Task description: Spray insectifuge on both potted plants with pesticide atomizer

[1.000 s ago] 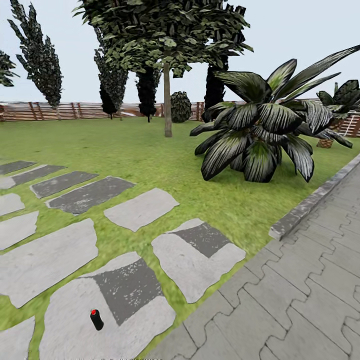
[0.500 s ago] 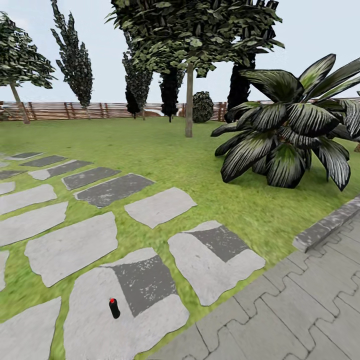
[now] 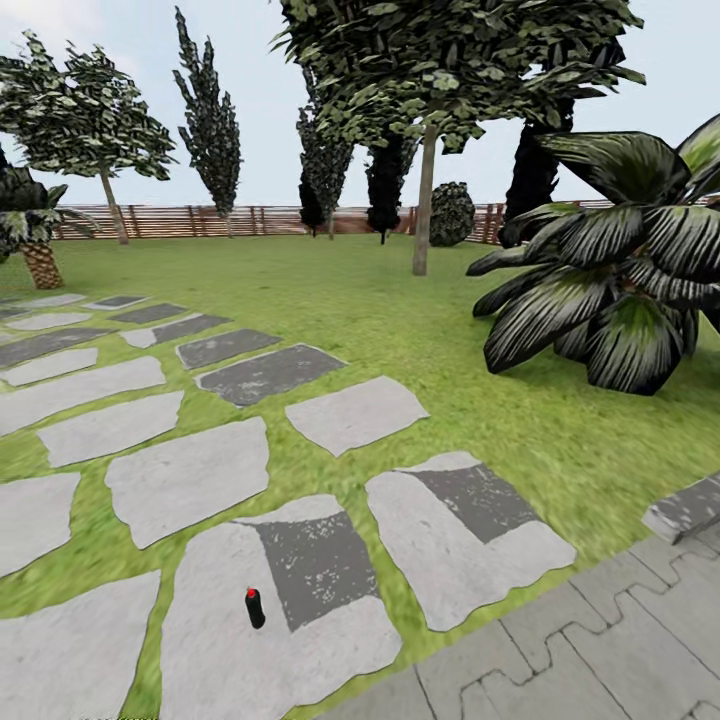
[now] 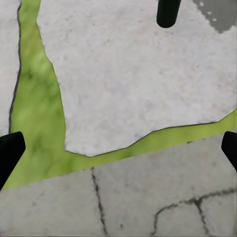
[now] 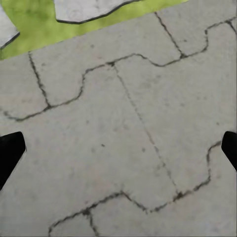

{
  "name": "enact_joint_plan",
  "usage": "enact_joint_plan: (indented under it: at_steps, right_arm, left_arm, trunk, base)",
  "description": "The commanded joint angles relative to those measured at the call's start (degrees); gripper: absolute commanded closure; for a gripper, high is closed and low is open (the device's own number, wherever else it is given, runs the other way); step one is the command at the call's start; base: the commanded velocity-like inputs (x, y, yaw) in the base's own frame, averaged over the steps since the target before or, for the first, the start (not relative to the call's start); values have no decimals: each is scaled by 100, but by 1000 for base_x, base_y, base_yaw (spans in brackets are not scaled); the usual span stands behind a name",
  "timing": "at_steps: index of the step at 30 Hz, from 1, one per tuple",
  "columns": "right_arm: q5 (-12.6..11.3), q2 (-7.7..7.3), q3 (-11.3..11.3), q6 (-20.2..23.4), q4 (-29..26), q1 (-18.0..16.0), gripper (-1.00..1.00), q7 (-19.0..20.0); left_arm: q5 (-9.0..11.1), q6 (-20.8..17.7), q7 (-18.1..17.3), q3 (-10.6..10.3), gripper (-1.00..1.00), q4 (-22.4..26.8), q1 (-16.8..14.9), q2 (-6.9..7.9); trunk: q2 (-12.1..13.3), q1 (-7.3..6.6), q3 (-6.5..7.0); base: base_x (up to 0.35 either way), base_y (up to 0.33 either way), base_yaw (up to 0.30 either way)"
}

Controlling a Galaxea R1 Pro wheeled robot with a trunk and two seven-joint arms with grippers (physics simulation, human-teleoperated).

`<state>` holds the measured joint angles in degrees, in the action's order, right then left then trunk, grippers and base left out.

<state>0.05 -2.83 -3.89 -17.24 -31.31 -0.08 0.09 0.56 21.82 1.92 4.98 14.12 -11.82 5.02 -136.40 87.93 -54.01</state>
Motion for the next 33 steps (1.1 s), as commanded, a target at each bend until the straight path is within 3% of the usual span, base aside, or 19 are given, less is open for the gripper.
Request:
enact_joint_plan:
  at_steps: [1,24,33]
  right_arm:
    - [2,14,-6,-16,2,-1,-100,1]
    - [4,28,-4,-16,2,-1,-100,0]
    - [4,28,-5,-16,2,-1,-100,0]
  left_arm:
    - [5,18,1,11,-100,-6,-5,-1]
    - [5,15,1,16,-100,-7,-4,-1]
    - [5,16,1,15,-100,-9,-5,-1]
  trunk:
    - [-2,0,-5]
    - [-2,0,-7]
    - [-2,0,-37]
  base:
    - [158,-224,277]
    - [159,-234,277]
    - [22,-273,265]
